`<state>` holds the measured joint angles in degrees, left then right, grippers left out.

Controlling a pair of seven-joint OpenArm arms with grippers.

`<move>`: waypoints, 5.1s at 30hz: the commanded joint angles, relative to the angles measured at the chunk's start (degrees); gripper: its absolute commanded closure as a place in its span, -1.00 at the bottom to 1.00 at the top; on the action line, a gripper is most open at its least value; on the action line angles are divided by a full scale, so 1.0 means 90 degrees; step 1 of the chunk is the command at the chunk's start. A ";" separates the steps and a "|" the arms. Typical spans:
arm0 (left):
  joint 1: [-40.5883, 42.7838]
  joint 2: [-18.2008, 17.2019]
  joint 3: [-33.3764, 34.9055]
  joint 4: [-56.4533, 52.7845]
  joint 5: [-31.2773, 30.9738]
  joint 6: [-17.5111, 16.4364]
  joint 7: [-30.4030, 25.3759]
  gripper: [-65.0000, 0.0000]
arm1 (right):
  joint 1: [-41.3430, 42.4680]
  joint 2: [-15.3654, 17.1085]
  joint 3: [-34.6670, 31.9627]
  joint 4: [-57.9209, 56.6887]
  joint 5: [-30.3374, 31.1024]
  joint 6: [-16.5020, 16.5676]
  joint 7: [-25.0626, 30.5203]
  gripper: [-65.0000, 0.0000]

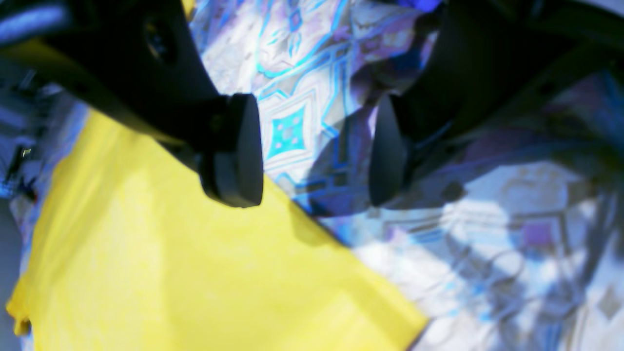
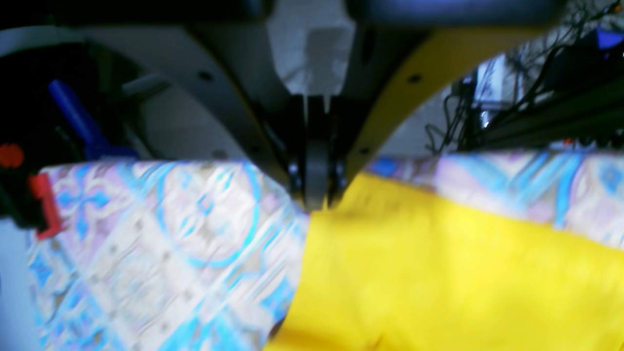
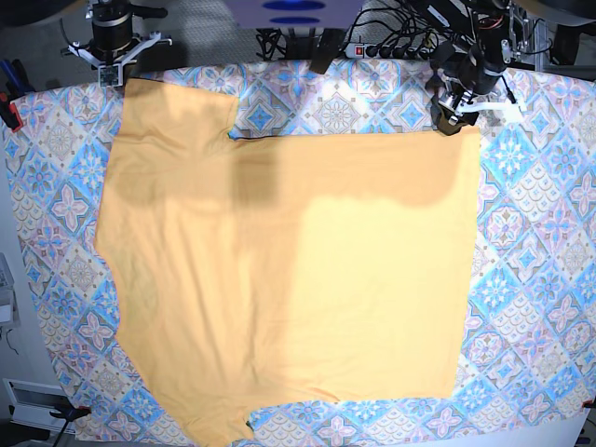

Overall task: Fold the T-shirt properly
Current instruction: 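Lower the left gripper onto the shirt's shoulder corner and grasp it, then lower the right gripper onto the other shoulder corner and grasp it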

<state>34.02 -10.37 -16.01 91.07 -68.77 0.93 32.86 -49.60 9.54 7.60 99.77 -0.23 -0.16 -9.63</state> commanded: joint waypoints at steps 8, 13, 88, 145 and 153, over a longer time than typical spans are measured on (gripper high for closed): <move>-0.0366 0.0083 -0.0043 -0.0346 -0.0178 -0.0069 -0.0071 -0.06 | -0.0100 0.0029 0.0040 0.0075 -0.0018 -0.0026 0.0117 1.00; -0.0610 0.0122 -0.0043 -0.0834 -0.0178 -0.0069 -0.0062 -0.06 | -0.0100 0.0029 0.0040 0.0075 -0.0018 -0.0026 0.0117 1.00; -0.0767 0.0083 -0.0033 -0.0942 -0.0158 -0.0069 -0.0032 1.00 | 0.1004 0.0322 -0.0829 -0.0785 -0.1953 -0.0026 -0.1035 0.45; -0.0776 0.0083 -0.0033 -0.0942 -0.0129 -0.0069 -0.0032 1.00 | 0.1717 0.0791 -0.0478 -0.1205 0.2013 0.0844 -0.1592 0.24; -0.0776 0.0083 -0.0033 -0.0942 -0.0129 -0.0069 -0.0032 1.00 | 0.1717 0.0771 -0.0419 -0.1224 0.2013 0.1791 -0.1592 0.82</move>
<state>26.68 -9.21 -16.23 82.11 -70.54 -0.23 32.14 -33.63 16.19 3.73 88.42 17.65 15.00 -23.20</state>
